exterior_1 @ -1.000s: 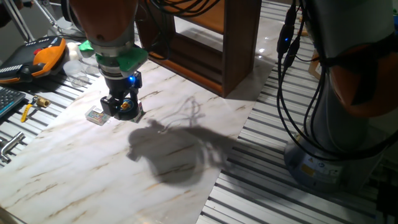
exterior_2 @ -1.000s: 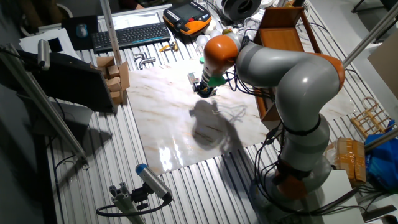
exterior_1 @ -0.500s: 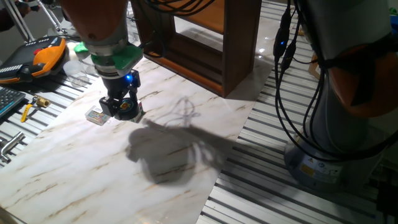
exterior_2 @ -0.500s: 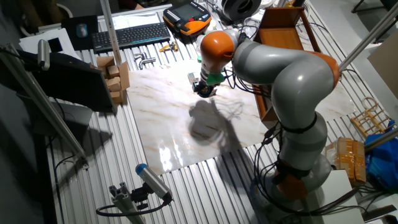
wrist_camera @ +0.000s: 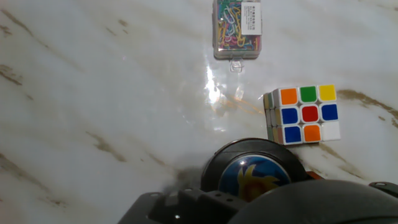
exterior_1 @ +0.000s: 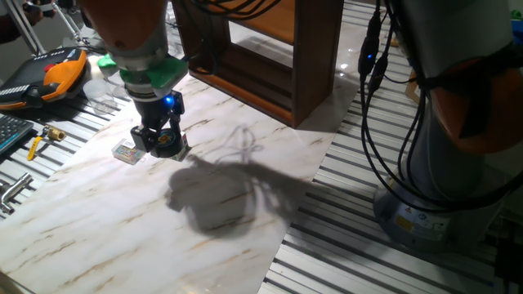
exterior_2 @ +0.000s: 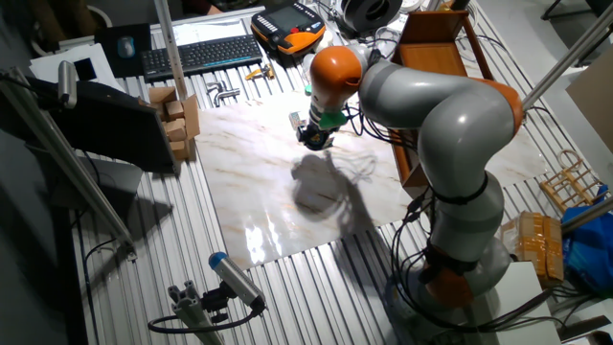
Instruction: Put the object on the shelf
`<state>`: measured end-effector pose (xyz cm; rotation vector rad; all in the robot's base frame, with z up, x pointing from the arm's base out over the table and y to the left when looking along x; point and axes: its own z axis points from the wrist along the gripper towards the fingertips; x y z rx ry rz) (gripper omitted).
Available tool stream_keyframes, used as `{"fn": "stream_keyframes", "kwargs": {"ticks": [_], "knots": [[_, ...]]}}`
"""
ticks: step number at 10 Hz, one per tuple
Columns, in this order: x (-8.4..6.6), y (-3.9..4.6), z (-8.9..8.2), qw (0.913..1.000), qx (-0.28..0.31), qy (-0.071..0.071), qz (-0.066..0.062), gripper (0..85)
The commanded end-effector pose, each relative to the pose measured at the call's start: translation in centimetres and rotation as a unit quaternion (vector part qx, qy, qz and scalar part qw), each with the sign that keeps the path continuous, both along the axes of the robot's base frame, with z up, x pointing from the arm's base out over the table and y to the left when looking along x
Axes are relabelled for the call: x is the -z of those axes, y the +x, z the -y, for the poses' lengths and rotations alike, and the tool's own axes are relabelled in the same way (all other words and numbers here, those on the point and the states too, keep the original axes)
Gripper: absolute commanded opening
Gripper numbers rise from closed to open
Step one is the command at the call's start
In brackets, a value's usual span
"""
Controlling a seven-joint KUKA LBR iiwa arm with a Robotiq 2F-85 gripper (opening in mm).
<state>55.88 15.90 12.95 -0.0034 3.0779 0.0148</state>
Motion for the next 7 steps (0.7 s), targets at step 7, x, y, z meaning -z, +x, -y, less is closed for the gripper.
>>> {"fn": "stream_keyframes", "kwargs": {"ticks": [7], "knots": [[-3.4,2.52,3.7,0.9999,-0.001,-0.008,0.008,0.0]]}}
